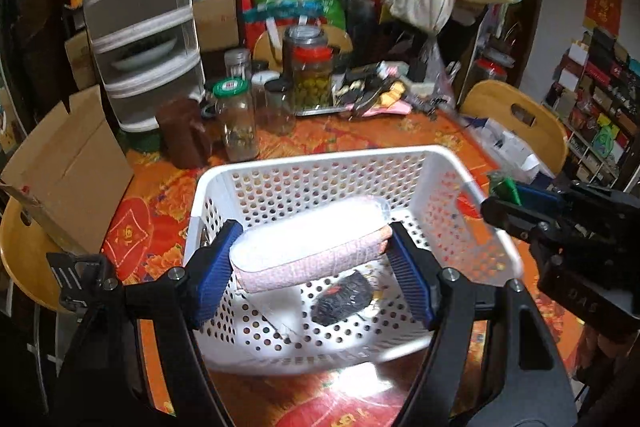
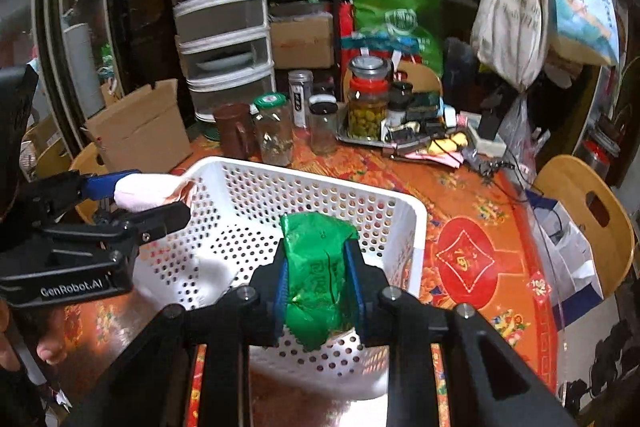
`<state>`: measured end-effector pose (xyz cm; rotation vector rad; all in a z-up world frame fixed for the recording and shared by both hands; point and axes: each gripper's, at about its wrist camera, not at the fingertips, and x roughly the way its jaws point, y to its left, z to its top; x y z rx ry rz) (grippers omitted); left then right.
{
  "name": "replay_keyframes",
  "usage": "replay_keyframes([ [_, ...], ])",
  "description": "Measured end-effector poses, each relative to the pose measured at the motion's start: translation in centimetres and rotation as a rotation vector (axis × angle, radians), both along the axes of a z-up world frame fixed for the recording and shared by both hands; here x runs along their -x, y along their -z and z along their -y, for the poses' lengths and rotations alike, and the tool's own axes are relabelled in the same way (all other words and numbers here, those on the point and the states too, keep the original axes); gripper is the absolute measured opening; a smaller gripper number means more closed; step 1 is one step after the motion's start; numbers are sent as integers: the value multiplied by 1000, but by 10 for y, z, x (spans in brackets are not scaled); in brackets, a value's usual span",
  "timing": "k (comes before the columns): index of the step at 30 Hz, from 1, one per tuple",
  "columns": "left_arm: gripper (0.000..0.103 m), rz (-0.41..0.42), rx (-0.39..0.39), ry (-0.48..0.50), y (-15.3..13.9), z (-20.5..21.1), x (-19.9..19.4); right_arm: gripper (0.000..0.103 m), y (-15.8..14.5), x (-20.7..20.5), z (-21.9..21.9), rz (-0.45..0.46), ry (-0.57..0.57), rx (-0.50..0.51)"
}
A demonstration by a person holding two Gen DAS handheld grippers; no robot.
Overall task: Organize soft objects
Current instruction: 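Carry the pink roll and green packet over the basket with both tools, then open both tools to drop the roll and packet into the basket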
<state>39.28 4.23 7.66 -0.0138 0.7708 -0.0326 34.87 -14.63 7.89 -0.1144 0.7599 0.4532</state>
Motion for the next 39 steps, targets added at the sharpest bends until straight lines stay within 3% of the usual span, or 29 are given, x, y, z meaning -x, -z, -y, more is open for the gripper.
replay_keyframes([
  [13,71,-152,-50,-23,75,-8,-55,25,68,-43,-29,-148,-16,119],
  [22,72,-203,-19,-27,101,-18,-67,27,81,-48,-32,-185,-33,117],
  [26,76,-179,4,-28,96,-20,-62,28,78,-43,-29,-172,-43,82],
  [29,85,-153,11,-15,89,-19,-55,37,70,-36,-26,-145,-47,65],
  [31,92,-135,22,-8,82,-17,-48,60,62,-29,-23,-128,-48,48],
  [35,98,-105,22,8,71,-12,-30,70,49,-13,-18,-93,-54,32],
  [39,103,-55,-2,1,56,-10,-4,86,36,8,-6,-59,-36,20],
])
